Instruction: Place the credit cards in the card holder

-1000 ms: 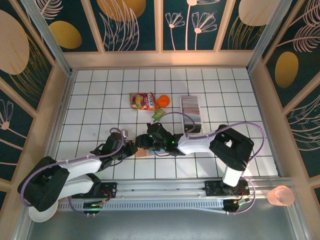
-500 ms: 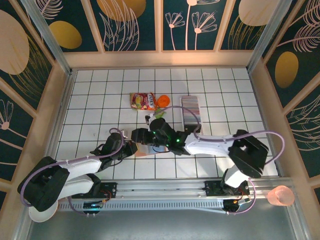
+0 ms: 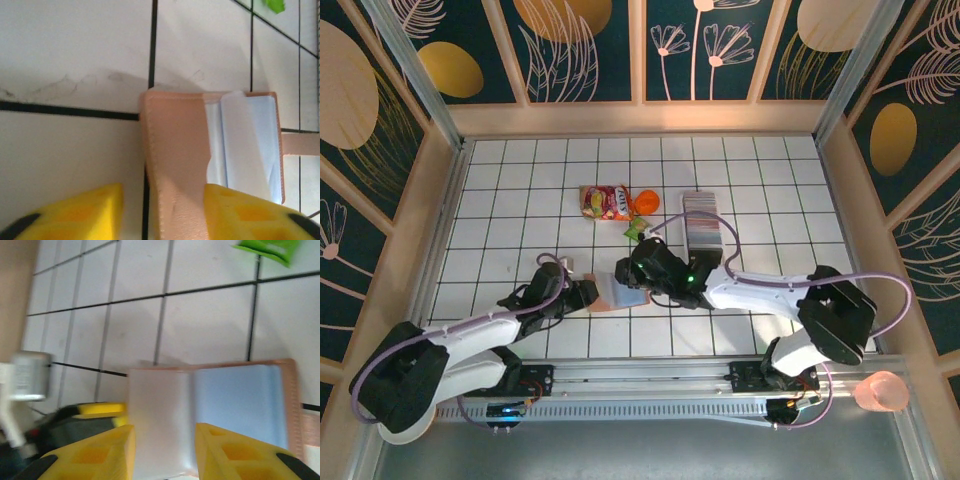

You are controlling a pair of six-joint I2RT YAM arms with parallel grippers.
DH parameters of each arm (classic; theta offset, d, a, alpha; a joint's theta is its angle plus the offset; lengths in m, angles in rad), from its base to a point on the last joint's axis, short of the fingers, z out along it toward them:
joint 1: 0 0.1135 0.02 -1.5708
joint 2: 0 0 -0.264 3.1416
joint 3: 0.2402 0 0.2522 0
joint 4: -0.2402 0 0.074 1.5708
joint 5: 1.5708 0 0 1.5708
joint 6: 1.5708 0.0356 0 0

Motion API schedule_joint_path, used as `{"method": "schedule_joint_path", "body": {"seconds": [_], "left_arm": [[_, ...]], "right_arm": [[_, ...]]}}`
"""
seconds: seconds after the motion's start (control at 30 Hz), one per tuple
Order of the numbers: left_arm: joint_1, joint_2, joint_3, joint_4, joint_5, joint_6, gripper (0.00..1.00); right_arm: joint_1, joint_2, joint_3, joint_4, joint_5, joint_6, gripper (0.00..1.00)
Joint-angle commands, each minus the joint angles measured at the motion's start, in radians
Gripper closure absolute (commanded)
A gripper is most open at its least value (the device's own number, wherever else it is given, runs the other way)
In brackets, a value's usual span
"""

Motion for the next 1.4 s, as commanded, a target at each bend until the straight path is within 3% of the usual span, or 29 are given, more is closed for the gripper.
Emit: {"method": "schedule_joint_path", "body": {"seconds": [0.0, 0.27, 0.33, 0.47, 0.57, 0.67, 0.87, 0.97, 1.07, 1.1, 1.13, 1.17, 1.3, 1.33, 1.37], "left_arm": [[0.000, -0.055, 0.057, -0.185, -0.118, 0.026, 0.39], [0.000, -0.170, 0.154, -0.439, -0.376, 0.008, 0.48], [0.000, -0.196, 0.159, -0.417, -0.332, 0.015, 0.53], [0.000, -0.201, 0.155, -0.299, -0.127, 0.036, 0.56], [0.000, -0.159, 0.158, -0.229, -0.024, 0.038, 0.56], [0.000, -0.107, 0.161, -0.218, -0.039, 0.043, 0.56], [0.001, -0.010, 0.161, -0.204, -0.035, 0.070, 0.60], [0.000, 0.010, 0.143, -0.168, -0.002, 0.067, 0.65], [0.001, 0.021, 0.126, -0.140, 0.020, 0.059, 0.70], [0.000, 0.023, 0.120, -0.133, 0.022, 0.058, 0.70], [0.000, 0.026, 0.114, -0.127, 0.026, 0.061, 0.70], [0.000, 0.028, 0.112, -0.126, 0.029, 0.065, 0.69], [0.002, 0.024, 0.110, -0.140, 0.013, 0.080, 0.68], [0.001, 0.020, 0.109, -0.146, -0.003, 0.081, 0.67], [0.000, 0.016, 0.107, -0.153, -0.018, 0.079, 0.65]], "right_arm": [[-0.009, 0.016, -0.001, -0.030, 0.031, -0.046, 0.64], [-0.025, 0.054, 0.045, -0.067, 0.015, -0.096, 0.67], [-0.023, 0.044, 0.056, -0.082, 0.022, -0.111, 0.70], [-0.026, -0.036, 0.042, -0.078, 0.082, -0.206, 0.70], [-0.029, -0.121, 0.044, -0.053, 0.136, -0.405, 0.65], [-0.029, -0.205, 0.051, -0.016, 0.164, -0.694, 0.55], [-0.029, -0.382, -0.023, 0.033, 0.038, -1.322, 0.48], [-0.036, -0.430, -0.033, -0.114, 0.002, -1.645, 0.47], [-0.122, -0.426, 0.022, -0.278, -0.009, -1.740, 0.42], [-0.160, -0.423, 0.041, -0.338, -0.031, -1.769, 0.34], [-0.196, -0.427, 0.049, -0.371, -0.041, -1.793, 0.33], [-0.233, -0.428, 0.048, -0.387, -0.039, -1.828, 0.21], [-0.360, -0.430, 0.015, -0.436, -0.031, -1.992, 0.19], [-0.393, -0.424, 0.005, -0.442, -0.032, -2.029, 0.14], [-0.415, -0.418, -0.005, -0.453, -0.036, -2.053, 0.01]]}}
